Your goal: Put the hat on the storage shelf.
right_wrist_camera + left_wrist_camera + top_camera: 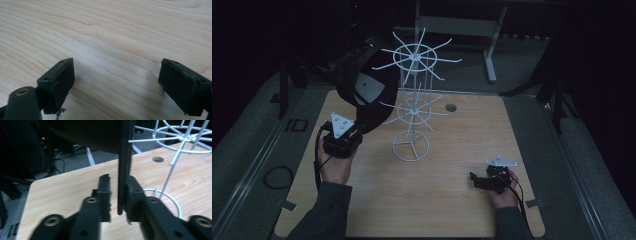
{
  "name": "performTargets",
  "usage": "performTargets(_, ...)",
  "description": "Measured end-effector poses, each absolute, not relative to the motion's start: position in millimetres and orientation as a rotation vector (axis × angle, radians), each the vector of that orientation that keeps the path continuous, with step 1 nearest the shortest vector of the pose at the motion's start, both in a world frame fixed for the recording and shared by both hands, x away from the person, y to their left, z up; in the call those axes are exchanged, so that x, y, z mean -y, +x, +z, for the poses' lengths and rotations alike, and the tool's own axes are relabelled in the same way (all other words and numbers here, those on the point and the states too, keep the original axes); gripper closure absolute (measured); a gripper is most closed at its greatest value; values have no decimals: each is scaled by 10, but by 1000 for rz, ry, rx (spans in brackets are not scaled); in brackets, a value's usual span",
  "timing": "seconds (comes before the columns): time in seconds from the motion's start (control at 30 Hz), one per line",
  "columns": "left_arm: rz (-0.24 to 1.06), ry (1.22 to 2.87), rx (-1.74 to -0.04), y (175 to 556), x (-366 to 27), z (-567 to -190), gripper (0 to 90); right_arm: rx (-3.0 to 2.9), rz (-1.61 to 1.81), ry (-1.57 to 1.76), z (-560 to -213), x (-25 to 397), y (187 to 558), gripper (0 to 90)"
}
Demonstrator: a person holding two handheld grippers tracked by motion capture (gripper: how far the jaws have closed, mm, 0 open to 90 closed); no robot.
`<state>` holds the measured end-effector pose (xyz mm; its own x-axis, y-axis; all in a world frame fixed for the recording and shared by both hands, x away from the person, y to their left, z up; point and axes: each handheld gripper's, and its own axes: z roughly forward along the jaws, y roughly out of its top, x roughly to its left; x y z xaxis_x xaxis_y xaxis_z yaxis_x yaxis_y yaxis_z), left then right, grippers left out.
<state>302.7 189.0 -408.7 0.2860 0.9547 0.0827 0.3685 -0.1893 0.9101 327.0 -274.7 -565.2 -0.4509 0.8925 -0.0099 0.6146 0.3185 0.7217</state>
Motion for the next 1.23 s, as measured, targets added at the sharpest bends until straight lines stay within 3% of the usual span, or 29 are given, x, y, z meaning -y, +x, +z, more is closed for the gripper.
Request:
performTargets(0.6,789,1709,-1161,2988,-1888,-4094,396,-2182,922,1335,-5652,2747,3270,131)
performTargets(0.87,779,1707,-1140,2969,-1854,-4090,312,-2182,922,1336,-5652,2747,3270,131)
performTargets(1.23,736,1715,-1111,2901,-1782,-4109,279,-2182,921,1335,-5652,2748,3270,131)
